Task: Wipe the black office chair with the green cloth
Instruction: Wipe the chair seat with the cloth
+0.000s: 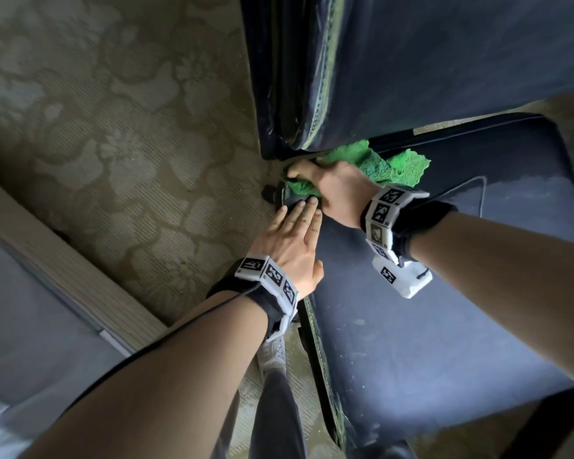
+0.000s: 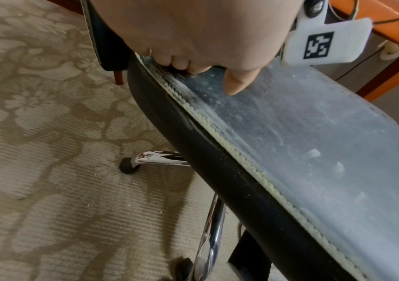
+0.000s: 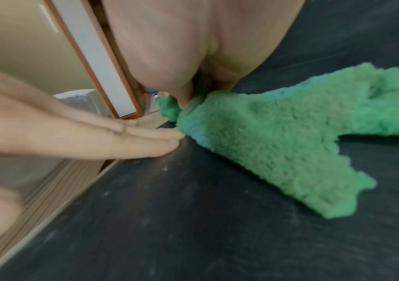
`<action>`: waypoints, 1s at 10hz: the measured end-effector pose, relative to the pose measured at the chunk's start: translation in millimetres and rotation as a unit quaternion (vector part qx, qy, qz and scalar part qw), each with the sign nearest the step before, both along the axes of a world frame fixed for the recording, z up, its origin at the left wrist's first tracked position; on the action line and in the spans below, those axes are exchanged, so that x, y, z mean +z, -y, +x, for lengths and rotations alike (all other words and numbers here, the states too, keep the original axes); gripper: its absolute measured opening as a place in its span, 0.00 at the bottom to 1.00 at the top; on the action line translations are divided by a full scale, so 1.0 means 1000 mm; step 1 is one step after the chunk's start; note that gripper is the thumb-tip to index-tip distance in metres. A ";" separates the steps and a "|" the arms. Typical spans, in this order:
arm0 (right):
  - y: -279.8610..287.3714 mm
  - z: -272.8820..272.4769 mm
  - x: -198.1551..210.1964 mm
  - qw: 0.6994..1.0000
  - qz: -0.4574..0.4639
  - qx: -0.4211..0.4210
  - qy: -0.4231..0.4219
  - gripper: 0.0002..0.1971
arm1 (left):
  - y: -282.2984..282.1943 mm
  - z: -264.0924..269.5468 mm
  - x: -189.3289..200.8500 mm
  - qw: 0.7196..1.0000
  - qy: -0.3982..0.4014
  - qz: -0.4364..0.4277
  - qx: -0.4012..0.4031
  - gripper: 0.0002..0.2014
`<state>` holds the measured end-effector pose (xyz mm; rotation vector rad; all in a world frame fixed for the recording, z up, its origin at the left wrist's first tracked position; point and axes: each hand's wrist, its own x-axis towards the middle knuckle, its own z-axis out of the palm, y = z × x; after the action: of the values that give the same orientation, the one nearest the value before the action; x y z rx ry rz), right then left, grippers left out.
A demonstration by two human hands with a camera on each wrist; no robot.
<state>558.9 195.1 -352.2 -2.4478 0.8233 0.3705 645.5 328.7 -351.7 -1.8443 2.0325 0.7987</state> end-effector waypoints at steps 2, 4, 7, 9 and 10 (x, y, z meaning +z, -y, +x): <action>-0.001 -0.014 0.003 0.986 0.005 -0.167 0.006 0.32 | -0.004 0.026 0.023 0.986 -0.100 -0.064 0.116 0.28; -0.026 -0.008 0.001 0.990 0.042 -0.134 0.032 0.31 | 0.002 0.069 0.006 0.931 -0.105 0.014 0.349 0.32; -0.028 -0.012 0.015 0.999 0.001 0.045 0.006 0.32 | 0.014 0.036 -0.017 0.839 -0.236 0.030 0.489 0.23; -0.024 -0.008 0.018 0.998 -0.018 0.063 -0.009 0.35 | 0.011 0.034 -0.017 0.805 -0.280 0.046 0.520 0.28; -0.040 -0.014 0.021 0.992 -0.033 0.120 -0.036 0.34 | 0.012 0.034 -0.011 0.826 -0.250 0.040 0.503 0.21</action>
<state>545.0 235.4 -330.7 -2.6153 0.5786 0.5295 679.2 316.5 -363.1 -2.8611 1.0072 1.7256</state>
